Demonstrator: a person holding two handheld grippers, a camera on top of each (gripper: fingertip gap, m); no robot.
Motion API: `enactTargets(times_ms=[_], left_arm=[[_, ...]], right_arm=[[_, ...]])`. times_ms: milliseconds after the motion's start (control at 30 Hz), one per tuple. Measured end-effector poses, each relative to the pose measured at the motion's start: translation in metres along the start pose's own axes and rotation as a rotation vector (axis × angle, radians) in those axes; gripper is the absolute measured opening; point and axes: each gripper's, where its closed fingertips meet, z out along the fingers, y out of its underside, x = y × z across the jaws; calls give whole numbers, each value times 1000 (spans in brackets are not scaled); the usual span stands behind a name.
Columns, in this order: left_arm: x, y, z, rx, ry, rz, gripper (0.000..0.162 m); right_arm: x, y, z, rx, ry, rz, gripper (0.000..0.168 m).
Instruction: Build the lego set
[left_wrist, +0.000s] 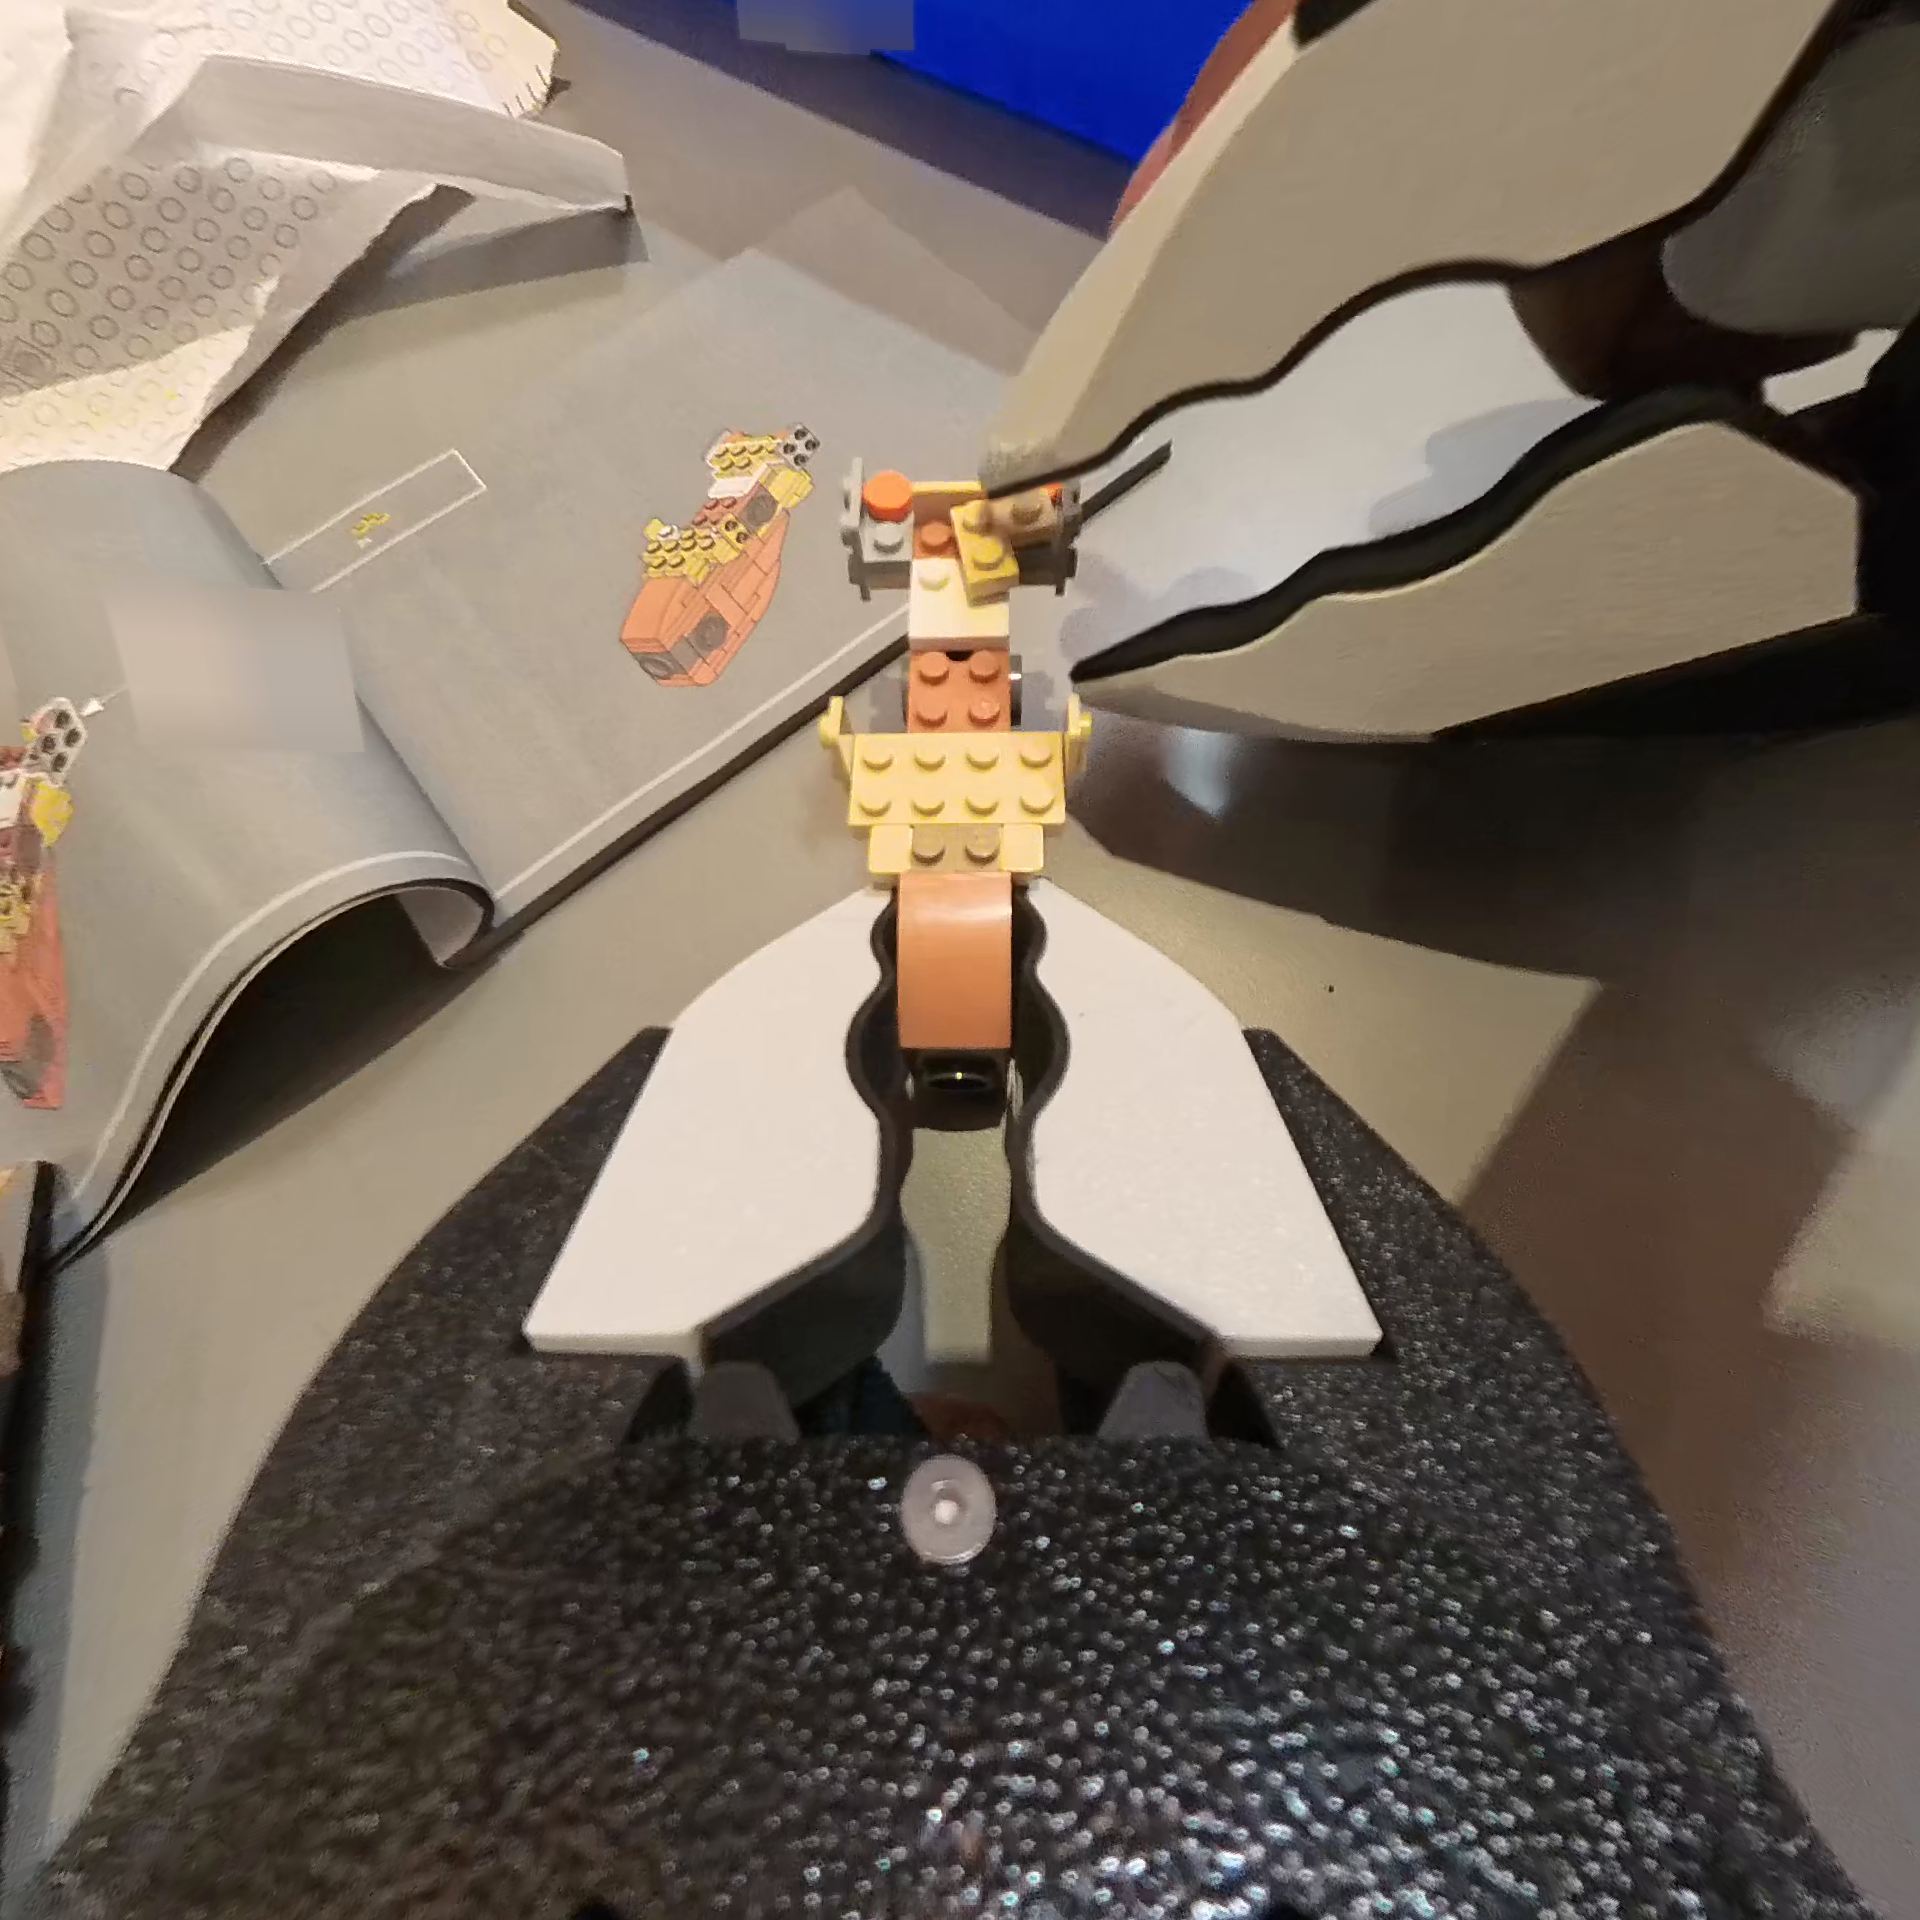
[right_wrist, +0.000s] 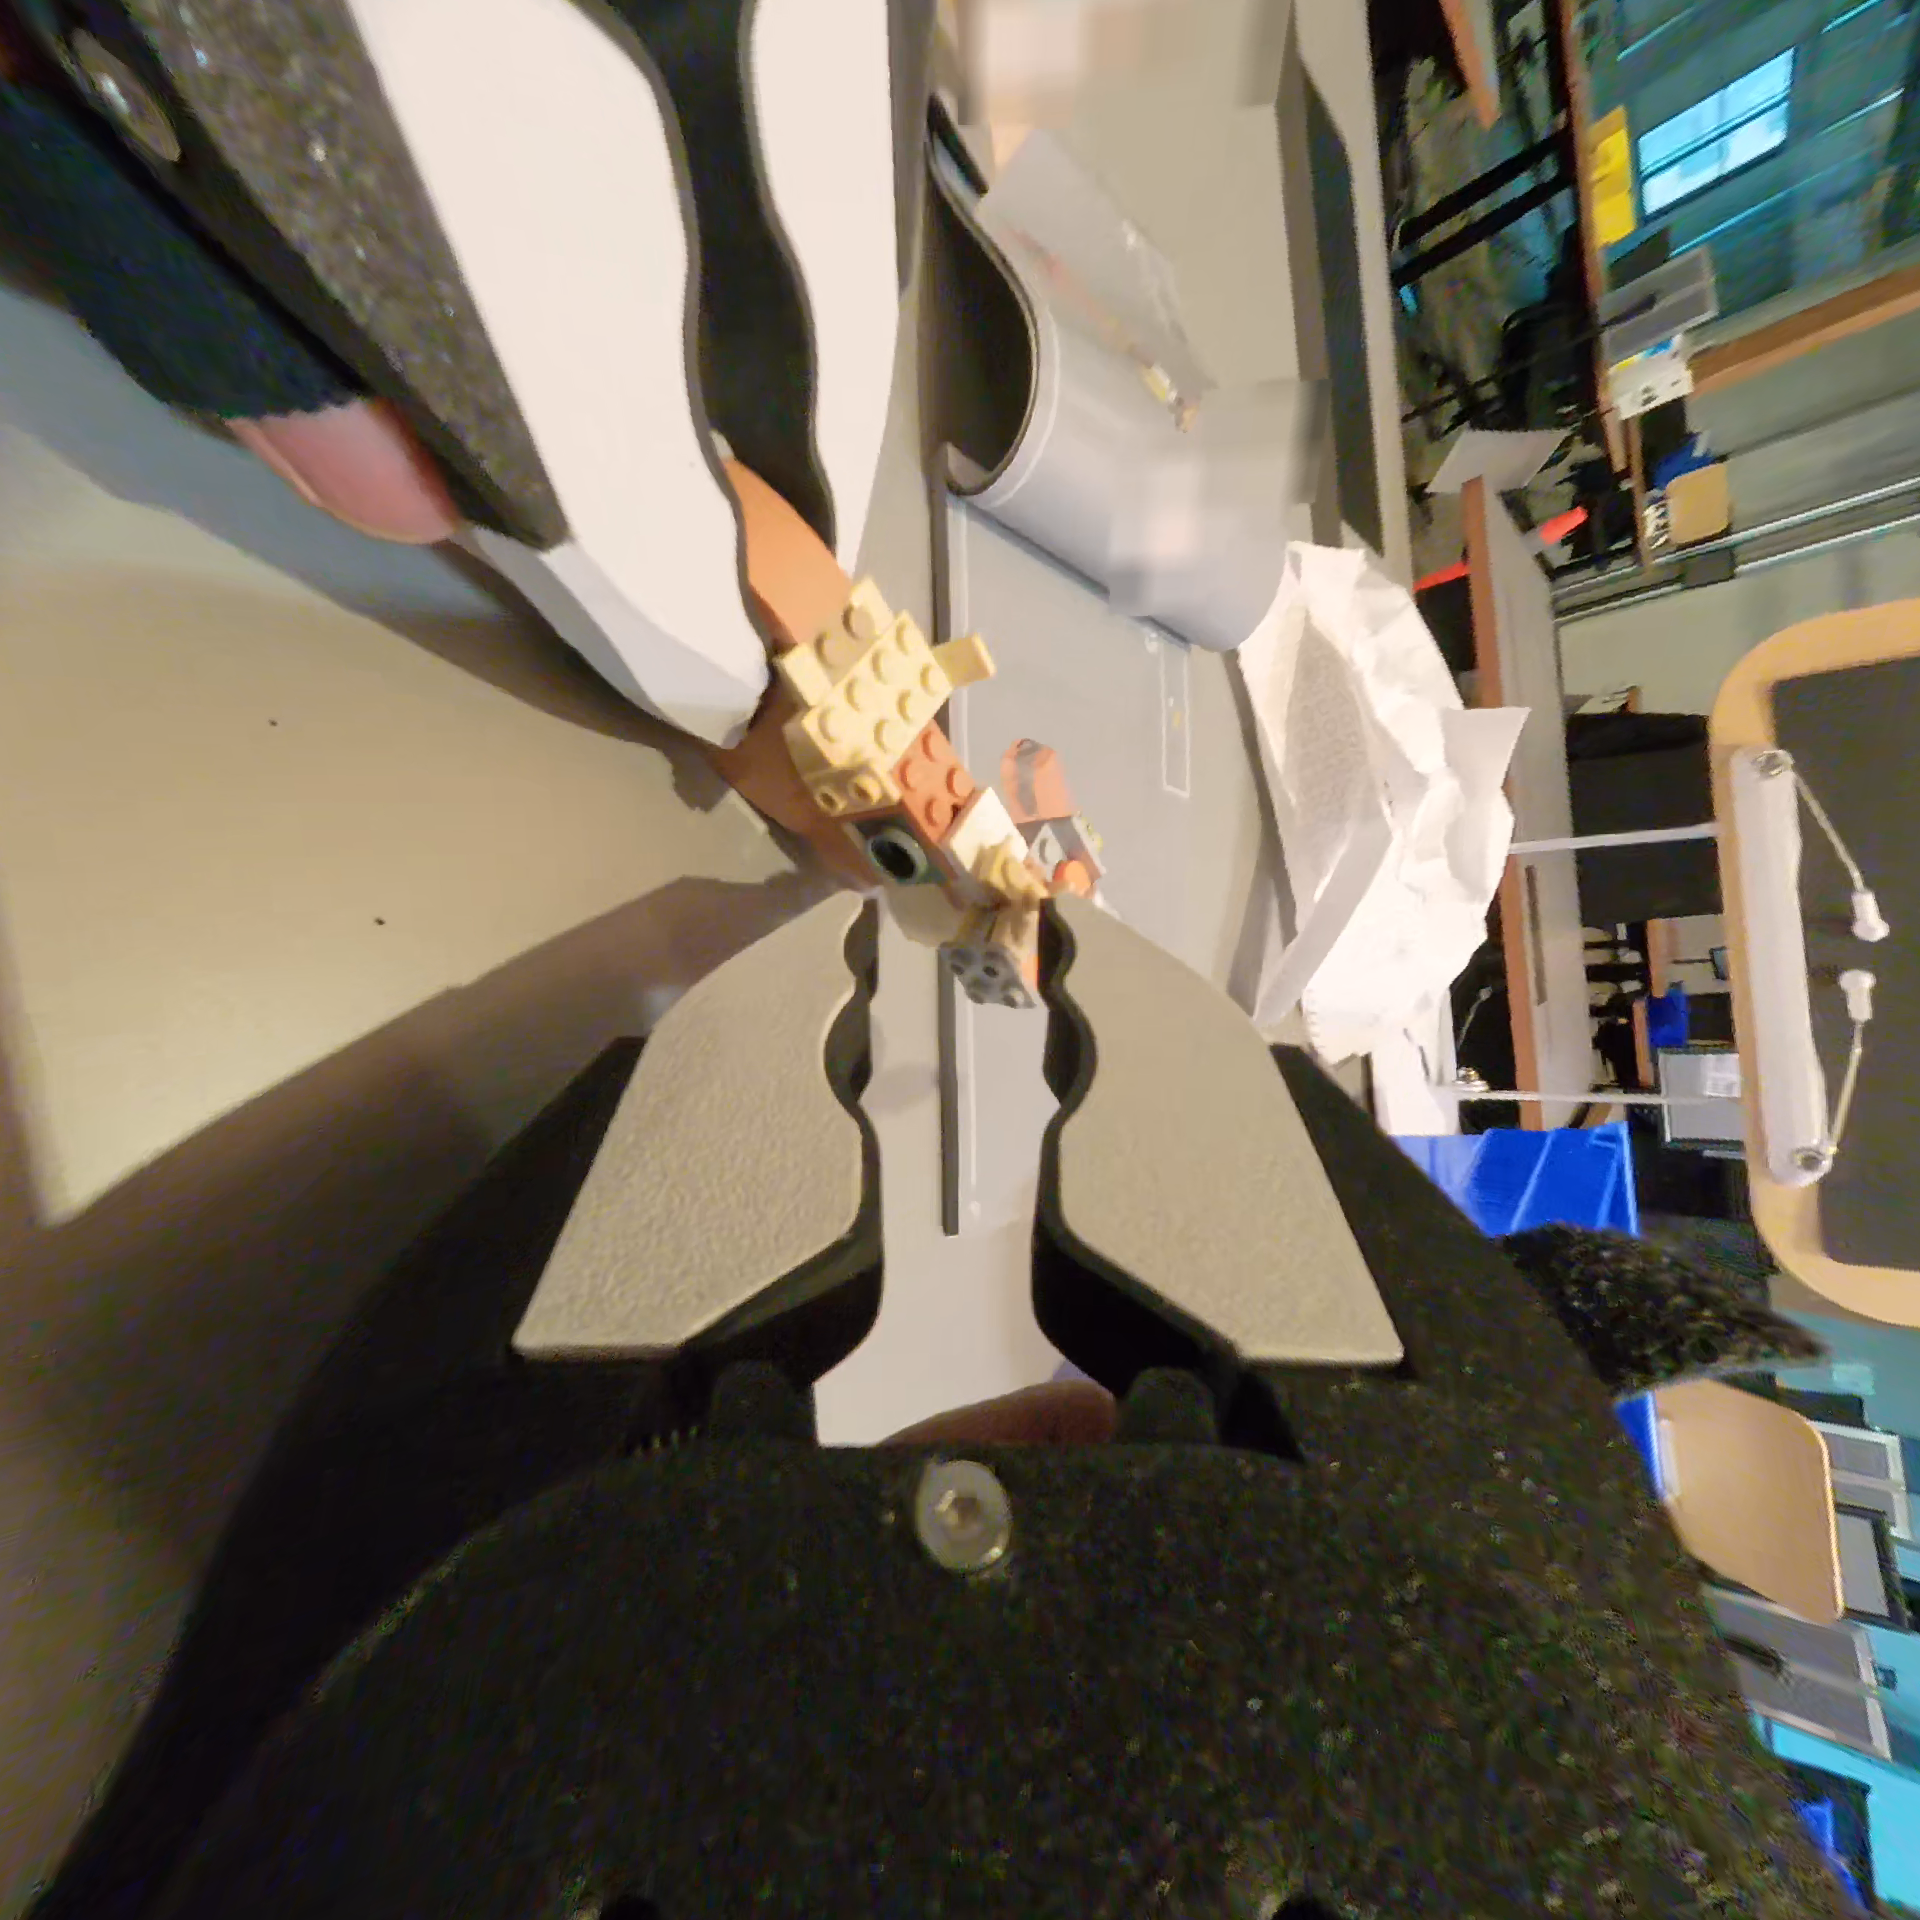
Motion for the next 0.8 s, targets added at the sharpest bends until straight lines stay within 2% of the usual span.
enactTargets(times_ms=[400,800], left_arm=[[1,0,0,2,1,5,18],[0,0,0,0,9,-10,18]], right_arm=[[-2,2,0,-127,-2,-19,26],[7,0,-5,-92,35,-15,29]])
